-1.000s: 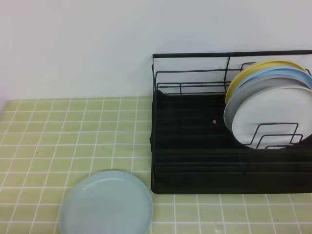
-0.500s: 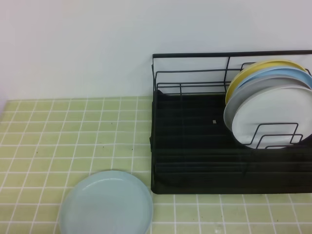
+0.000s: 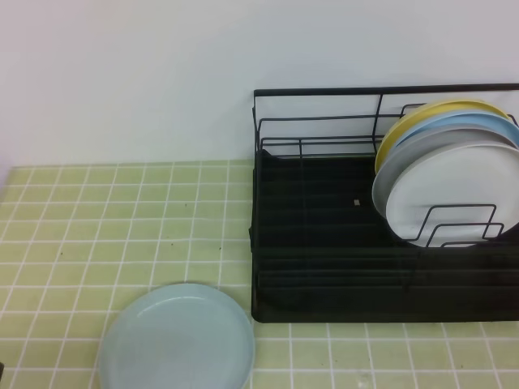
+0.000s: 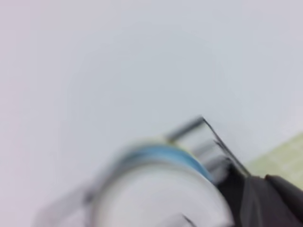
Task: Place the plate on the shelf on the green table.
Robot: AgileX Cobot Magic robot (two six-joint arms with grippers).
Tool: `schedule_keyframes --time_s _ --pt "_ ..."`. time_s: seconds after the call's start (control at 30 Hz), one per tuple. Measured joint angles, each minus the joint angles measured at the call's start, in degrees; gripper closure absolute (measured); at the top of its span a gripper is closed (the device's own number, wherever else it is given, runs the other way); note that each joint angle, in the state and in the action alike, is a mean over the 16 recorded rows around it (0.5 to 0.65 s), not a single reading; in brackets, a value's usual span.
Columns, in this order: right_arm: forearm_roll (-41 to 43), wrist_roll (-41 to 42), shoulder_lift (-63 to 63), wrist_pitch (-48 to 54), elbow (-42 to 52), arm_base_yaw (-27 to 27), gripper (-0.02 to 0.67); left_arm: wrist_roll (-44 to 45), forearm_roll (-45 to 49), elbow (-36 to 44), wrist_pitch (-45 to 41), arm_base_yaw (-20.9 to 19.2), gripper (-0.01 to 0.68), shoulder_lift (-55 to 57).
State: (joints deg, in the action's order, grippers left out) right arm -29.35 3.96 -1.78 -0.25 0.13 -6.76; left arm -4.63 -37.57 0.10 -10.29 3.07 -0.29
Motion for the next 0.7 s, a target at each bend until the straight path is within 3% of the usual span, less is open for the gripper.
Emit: schedule_keyframes --time_s 0.3,0.7 --pt "-22.7 1.3 0.0 -5.1 0.2 0.0 0.651 -1.0 -22.1 0.0 2.0 0.0 0.675 0.0" --pt "-28.6 6.2 0.0 1.7 -0.6 0.0 0.651 3.0 -27.4 0.0 1.1 0.0 0.675 0.0"
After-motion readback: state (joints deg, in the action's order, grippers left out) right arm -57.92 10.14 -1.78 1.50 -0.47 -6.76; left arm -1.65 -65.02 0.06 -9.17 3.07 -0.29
